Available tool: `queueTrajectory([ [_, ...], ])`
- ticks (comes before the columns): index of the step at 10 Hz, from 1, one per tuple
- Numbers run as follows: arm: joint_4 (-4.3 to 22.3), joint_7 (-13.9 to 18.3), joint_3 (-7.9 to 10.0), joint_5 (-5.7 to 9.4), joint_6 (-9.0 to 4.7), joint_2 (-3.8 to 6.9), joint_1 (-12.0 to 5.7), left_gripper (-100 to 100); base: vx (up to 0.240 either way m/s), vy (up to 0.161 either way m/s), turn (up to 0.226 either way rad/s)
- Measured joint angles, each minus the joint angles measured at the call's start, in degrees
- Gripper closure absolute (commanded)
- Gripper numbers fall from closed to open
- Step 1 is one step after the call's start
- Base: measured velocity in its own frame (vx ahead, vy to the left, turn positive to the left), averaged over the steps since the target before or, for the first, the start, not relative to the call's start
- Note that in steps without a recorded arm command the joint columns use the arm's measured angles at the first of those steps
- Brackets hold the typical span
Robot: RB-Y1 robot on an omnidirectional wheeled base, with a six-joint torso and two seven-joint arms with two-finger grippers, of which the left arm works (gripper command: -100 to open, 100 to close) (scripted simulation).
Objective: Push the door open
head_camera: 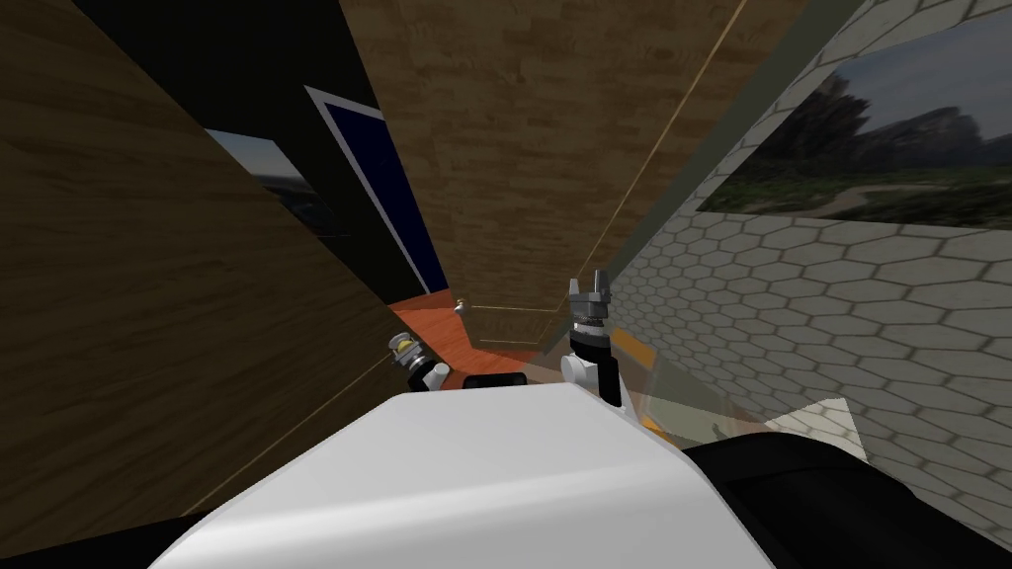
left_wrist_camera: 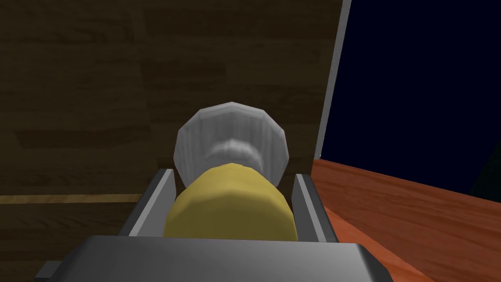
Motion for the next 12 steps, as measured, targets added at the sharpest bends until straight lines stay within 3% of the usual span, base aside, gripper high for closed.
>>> queueTrajectory([
  [4, 1.31, -2.35, 4.08, 1.87, -1.09, -1.78, -1.87, 100, 0.068, 0.049, -0.046],
  [5, 1.32, -2.48, 4.20, 1.92, -1.18, -1.82, -1.95, 100, -0.007, 0.109, -0.163],
  [8, 2.10, -3.44, 5.69, 3.84, -2.78, -1.42, -3.04, 100, -0.006, 0.194, -0.174],
  [9, 0.52, -4.10, 6.07, 4.33, -2.86, -1.44, -2.43, 100, 0.043, 0.109, -0.028],
  [12, 3.61, -2.64, 7.16, 5.28, -5.43, 0.20, -3.92, 100, 0.022, 0.089, -0.109],
])
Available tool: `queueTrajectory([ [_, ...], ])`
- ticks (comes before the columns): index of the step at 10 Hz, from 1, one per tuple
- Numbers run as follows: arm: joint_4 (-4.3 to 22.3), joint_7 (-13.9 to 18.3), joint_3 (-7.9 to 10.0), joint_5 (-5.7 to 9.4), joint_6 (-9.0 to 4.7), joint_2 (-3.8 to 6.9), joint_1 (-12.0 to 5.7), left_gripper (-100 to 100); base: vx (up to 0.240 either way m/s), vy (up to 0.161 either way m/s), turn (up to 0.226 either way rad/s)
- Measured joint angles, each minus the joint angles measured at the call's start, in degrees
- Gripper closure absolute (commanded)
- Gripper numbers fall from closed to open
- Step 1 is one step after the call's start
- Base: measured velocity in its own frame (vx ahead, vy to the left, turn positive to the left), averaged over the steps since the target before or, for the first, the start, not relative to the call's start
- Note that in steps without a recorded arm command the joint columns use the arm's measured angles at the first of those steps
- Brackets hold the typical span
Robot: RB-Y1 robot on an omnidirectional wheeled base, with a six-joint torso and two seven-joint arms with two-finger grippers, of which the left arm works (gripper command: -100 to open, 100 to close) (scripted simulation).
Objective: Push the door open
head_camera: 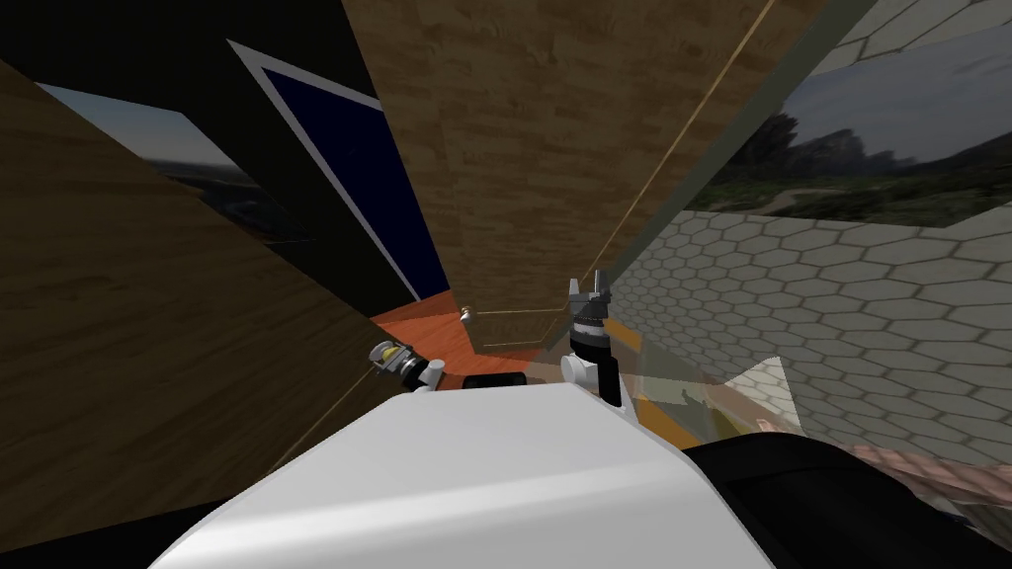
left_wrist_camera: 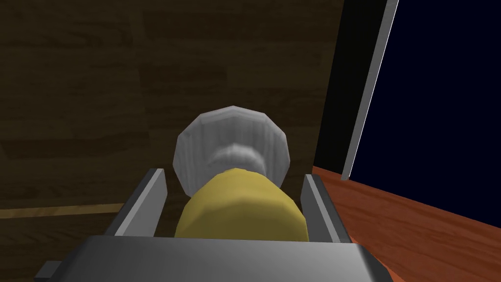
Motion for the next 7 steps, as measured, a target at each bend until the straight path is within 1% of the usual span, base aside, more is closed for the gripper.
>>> queueTrajectory([
  [1, 0.51, -0.27, 0.68, 0.74, -0.75, 0.15, -0.46, 100, 0.009, 0.098, -0.101],
  [2, 2.28, -0.20, 1.33, 1.36, -1.71, 0.69, -1.70, 100, 0.022, 0.076, -0.032],
  [3, 0.69, -0.86, 1.54, 1.59, -1.83, 0.18, -0.98, 100, 0.037, 0.100, -0.132],
  [4, 1.25, -1.05, 2.23, 2.31, -2.45, 0.49, -1.25, 100, 0.013, 0.122, -0.146],
  [5, 3.42, -0.51, 2.99, 3.04, -3.68, 1.29, -2.46, 100, 0.013, 0.090, -0.047],
  [6, 0.48, -1.63, 3.32, 3.42, -3.41, 0.57, -1.16, 100, 0.024, 0.063, -0.046],
  [7, 1.14, -1.83, 3.74, 3.80, -3.88, 0.93, -1.65, 100, 0.018, 0.076, -0.107],
])
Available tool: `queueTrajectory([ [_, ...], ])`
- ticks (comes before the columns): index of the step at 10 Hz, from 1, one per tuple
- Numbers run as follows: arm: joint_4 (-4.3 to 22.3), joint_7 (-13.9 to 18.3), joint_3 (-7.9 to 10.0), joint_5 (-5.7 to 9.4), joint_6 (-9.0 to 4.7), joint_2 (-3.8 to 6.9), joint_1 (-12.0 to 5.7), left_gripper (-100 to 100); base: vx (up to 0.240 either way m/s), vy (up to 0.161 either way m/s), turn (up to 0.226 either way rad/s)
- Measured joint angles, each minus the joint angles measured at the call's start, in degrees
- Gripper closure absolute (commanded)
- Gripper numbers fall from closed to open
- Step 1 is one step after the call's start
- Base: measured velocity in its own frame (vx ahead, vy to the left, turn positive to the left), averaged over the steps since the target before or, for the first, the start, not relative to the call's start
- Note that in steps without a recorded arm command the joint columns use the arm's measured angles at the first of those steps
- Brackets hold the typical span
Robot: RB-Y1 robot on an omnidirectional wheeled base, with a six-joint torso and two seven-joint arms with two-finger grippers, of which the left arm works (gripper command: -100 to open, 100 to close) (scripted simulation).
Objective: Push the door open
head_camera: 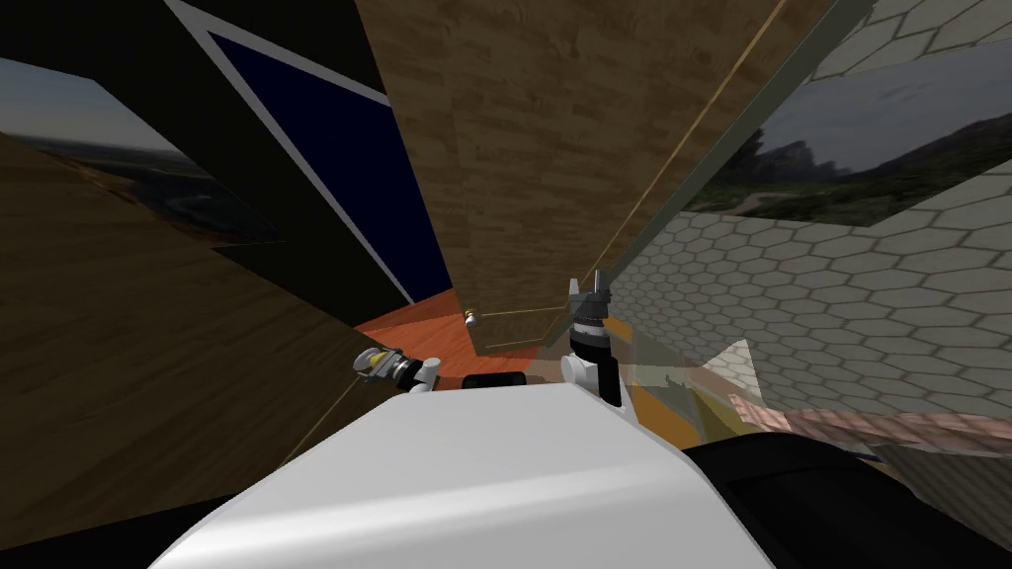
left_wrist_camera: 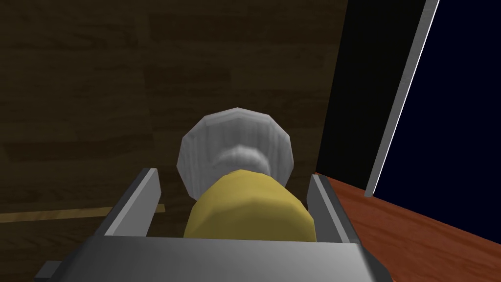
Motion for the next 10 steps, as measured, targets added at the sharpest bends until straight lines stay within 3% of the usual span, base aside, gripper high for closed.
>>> queueTrajectory([
  [2, 1.37, -0.16, 1.30, 1.34, -1.25, 0.59, -0.93, 100, 0.016, 0.106, -0.125],
  [3, 2.67, 0.26, 1.80, 1.78, -2.64, 0.62, -1.62, 100, 0.017, 0.078, -0.038],
  [5, 0.90, -0.48, 2.73, 2.81, -3.37, 0.16, -0.61, 100, 0.027, 0.091, -0.117],
  [8, -0.08, -1.92, 4.08, 4.16, -4.25, 0.15, -0.96, 100, 0.011, 0.054, -0.031],
  [10, 1.99, -1.11, 4.56, 4.58, -5.28, 0.77, -1.91, 100, 0.017, 0.050, -0.099],
])
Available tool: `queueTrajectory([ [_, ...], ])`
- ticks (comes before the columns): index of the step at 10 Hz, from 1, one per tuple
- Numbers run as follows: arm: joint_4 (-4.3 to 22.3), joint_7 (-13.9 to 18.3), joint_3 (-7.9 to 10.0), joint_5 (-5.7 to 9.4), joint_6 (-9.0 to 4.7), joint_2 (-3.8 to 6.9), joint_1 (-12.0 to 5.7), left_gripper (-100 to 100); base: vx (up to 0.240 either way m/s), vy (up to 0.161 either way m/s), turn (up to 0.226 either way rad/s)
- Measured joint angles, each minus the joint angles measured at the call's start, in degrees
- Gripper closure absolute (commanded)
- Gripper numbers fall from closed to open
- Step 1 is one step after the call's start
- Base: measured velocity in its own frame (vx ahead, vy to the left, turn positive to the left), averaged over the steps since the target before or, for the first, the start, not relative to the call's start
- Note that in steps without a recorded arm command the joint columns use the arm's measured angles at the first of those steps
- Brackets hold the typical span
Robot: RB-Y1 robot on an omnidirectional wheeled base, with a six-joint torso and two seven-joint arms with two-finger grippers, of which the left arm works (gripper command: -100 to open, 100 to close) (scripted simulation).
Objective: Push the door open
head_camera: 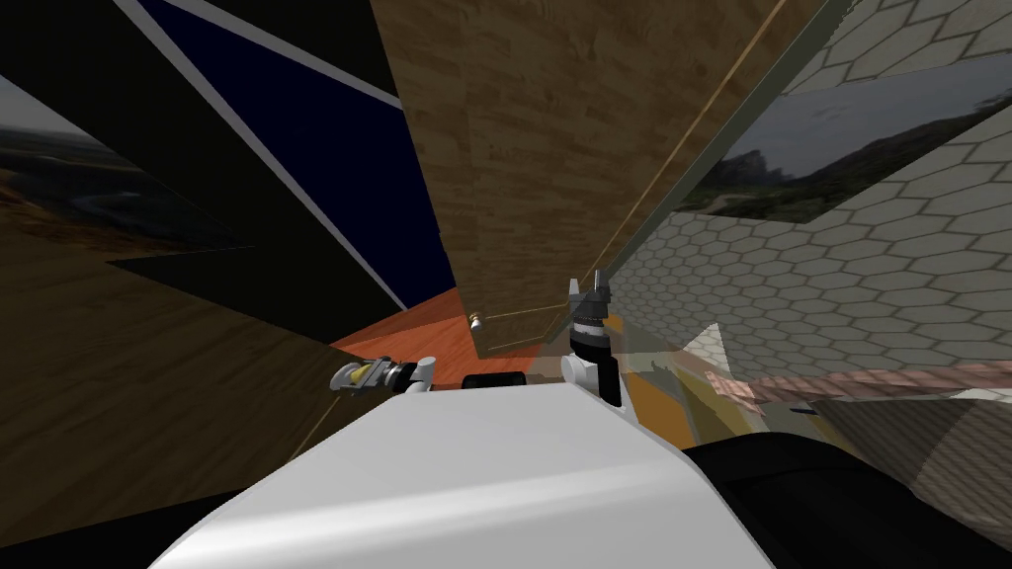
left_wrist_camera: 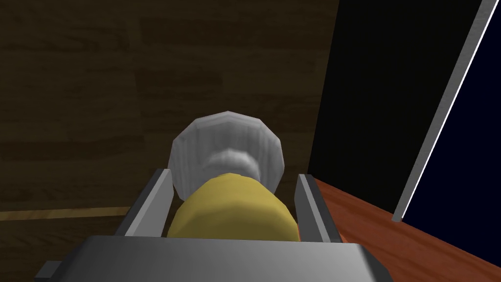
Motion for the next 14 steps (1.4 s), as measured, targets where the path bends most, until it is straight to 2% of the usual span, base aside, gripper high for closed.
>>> queueTrajectory([
  [1, 0.06, -0.27, 0.64, 0.66, -0.55, -0.08, -0.17, 100, 0.006, 0.059, -0.042],
  [2, 1.75, 0.37, 0.87, 0.84, -1.42, 0.28, -0.85, 100, -0.003, 0.036, 0.005],
  [3, 0.06, -0.12, 0.87, 0.88, -1.37, -0.34, -0.19, 100, 0.009, 0.042, -0.073],
  [4, -0.50, -0.73, 1.26, 1.30, -1.44, -0.46, -0.06, 100, 0.019, 0.079, -0.121],
  [5, -0.54, -0.97, 1.85, 1.90, -1.95, -0.57, 0.01, 100, 0.013, 0.074, -0.042],
  [6, 0.28, -0.81, 2.21, 2.24, -2.40, -0.24, -0.38, 100, 0.012, 0.068, -0.061],
  [10, 2.40, -0.65, 4.51, 4.42, -5.67, -0.28, -1.64, 100, 0.015, 0.111, -0.107],
  [11, 0.99, -1.54, 5.11, 5.02, -6.15, -0.90, -1.26, 100, 0.004, 0.105, -0.089],
  [12, 1.27, -1.88, 5.71, 5.58, -6.96, -0.97, -1.59, 100, 0.004, 0.097, -0.101],
  [13, 2.08, -1.69, 6.33, 6.16, -7.80, -0.81, -1.95, 100, 0.012, 0.099, -0.083],
  [14, 4.08, -1.08, 6.97, 6.72, -9.00, -0.49, -2.96, 100, -0.005, 0.151, -0.148],
])
